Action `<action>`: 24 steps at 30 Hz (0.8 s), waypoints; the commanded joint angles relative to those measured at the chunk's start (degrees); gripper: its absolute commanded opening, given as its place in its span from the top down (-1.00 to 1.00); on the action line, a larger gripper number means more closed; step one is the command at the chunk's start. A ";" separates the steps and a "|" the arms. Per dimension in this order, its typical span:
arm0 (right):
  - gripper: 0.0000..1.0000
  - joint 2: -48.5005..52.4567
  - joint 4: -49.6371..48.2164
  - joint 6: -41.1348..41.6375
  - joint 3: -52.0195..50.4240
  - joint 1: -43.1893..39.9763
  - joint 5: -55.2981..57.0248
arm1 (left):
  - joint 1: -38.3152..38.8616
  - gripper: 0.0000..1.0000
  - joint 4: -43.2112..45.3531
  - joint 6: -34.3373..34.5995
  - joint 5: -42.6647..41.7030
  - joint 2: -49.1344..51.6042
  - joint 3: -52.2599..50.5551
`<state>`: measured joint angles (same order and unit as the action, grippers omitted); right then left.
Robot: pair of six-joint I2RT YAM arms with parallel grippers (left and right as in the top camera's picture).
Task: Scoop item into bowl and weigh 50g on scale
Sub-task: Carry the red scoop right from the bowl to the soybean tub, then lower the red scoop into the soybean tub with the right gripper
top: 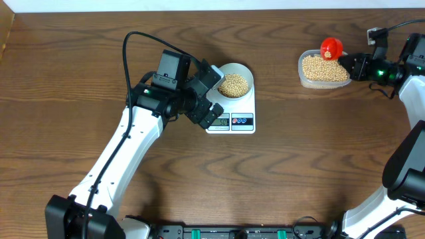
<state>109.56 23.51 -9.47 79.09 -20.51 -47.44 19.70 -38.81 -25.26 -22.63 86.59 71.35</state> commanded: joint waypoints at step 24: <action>0.98 -9.57 4.61 -18.64 -0.13 9.79 34.18 | -0.02 -0.96 -0.15 0.72 -0.92 0.22 0.11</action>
<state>100.75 27.46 -24.77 79.05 -12.34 -19.66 19.70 -38.81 -25.28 -22.63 86.59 71.35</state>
